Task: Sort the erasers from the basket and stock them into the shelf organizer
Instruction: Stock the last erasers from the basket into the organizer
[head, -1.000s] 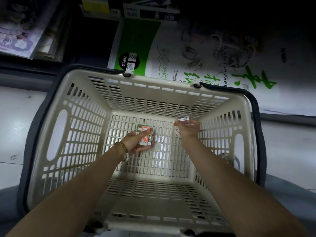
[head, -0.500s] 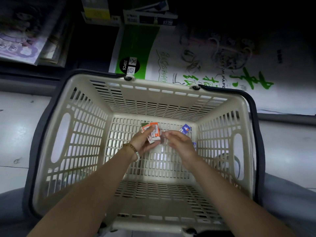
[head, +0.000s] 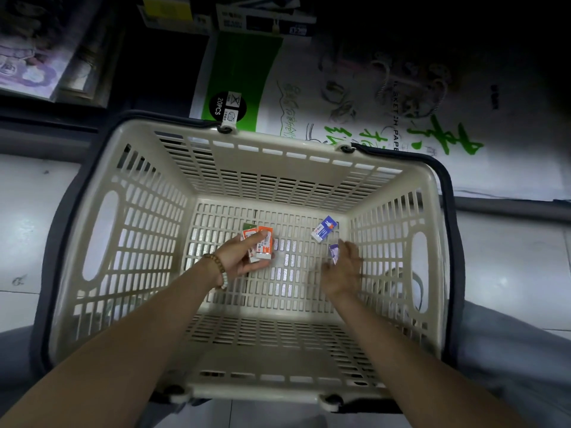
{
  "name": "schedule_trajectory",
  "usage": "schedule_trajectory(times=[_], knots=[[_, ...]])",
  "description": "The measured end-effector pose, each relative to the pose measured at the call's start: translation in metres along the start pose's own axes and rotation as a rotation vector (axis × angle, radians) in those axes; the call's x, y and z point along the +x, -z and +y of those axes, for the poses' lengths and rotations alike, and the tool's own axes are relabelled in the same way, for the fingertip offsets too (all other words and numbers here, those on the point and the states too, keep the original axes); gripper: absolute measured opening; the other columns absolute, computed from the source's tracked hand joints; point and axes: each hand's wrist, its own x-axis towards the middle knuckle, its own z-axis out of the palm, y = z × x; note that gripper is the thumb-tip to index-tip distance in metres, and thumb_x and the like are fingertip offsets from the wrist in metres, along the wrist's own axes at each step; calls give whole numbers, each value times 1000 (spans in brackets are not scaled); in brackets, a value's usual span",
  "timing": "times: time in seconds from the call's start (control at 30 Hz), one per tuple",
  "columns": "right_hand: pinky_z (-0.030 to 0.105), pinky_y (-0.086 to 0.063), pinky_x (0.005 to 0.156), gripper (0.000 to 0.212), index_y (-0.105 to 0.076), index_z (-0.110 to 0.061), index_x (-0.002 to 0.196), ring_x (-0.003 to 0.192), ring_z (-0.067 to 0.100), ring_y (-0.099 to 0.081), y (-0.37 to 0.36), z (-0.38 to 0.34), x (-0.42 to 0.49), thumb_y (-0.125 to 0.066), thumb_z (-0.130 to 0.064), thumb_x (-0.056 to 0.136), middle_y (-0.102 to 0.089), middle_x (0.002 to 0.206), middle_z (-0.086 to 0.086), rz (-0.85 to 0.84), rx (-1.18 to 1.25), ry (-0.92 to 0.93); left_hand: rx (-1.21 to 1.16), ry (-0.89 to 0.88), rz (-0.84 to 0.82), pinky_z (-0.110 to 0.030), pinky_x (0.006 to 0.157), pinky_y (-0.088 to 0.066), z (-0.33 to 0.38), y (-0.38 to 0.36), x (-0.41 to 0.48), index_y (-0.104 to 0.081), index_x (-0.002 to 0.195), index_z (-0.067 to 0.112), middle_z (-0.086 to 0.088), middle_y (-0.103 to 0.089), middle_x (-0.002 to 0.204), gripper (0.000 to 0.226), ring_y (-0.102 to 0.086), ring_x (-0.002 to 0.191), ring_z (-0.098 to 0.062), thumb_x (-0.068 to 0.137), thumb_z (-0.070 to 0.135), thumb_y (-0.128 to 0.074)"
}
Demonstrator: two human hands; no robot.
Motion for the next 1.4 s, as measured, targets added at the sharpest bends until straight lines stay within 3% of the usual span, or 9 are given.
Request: schedule_trajectory(times=[0.37, 0.53, 0.7, 0.8, 0.93, 1.1, 1.23, 1.3, 1.4], knots=[[40, -54, 79, 29, -60, -8, 104, 96, 24, -61, -12, 3, 9, -73, -17, 80, -58, 111, 9, -20, 180, -131, -17, -21, -9, -23, 61, -58, 2, -2, -4, -59, 117, 4, -17, -67, 113, 51, -67, 98, -26, 75, 32, -67], [22, -48, 65, 23, -55, -11, 88, 84, 20, -63, -10, -10, 17, -74, -23, 80, -66, 97, 9, 101, 453, -151, -61, -10, 22, -22, 55, -56, 5, 2, -2, -59, 109, 5, -12, -70, 95, 36, -71, 79, -19, 82, 27, -65], [33, -53, 72, 41, -62, -1, 107, 72, 22, -63, -8, -33, 65, -71, -31, 81, -68, 94, 15, -50, 635, -448, -31, -22, 61, -22, 58, -57, 8, 5, 1, -59, 113, 7, -11, -68, 103, 45, -68, 86, -18, 77, 33, -68], [38, -52, 85, 56, -55, -1, 116, 91, 27, -66, -16, -39, 72, -78, -29, 74, -66, 110, 16, -58, 665, -581, -30, -43, 57, -23, 59, -56, 11, 9, 3, -62, 107, 10, -8, -71, 98, 44, -69, 84, -16, 72, 35, -70], [31, -44, 74, 44, -55, -11, 105, 61, 17, -47, -16, -50, 75, -79, -30, 73, -60, 101, 13, -117, 754, -666, -54, -53, 59, -23, 59, -56, 16, 12, 2, -62, 106, 10, -7, -71, 92, 32, -70, 76, -13, 81, 29, -67], [27, -49, 74, 27, -61, -5, 104, 80, 19, -57, -18, -59, 61, -71, -16, 82, -62, 98, 14, -163, 765, -524, -40, -55, 48, -26, 59, -59, 21, 12, -8, -62, 107, 9, -5, -73, 84, 42, -70, 73, -13, 73, 31, -71], [15, -44, 43, 15, -55, -14, 77, 47, 6, -54, 7, -68, 21, -61, -11, 90, -60, 74, 6, -270, 835, -301, 44, -123, 22, -25, 63, -59, 33, 9, -33, -64, 104, 13, -1, -74, 86, 47, -71, 77, -12, 64, 37, -74], [17, -48, 50, 1, -58, -14, 92, 54, 10, -58, 38, -79, 1, -58, -14, 92, -62, 77, 4, -376, 880, -168, 56, -172, -2, -24, 61, -57, 44, 4, -54, -64, 106, 12, -3, -74, 94, 48, -72, 83, -16, 65, 36, -74], [22, -56, 60, 20, -57, -13, 114, 73, 17, -68, 98, -102, -26, -51, -17, 96, -65, 90, 1, -550, 878, 98, 98, -246, -74, -23, 58, -56, 69, -15, -96, -63, 109, 13, -3, -73, 99, 48, -72, 82, -19, 67, 34, -71]])
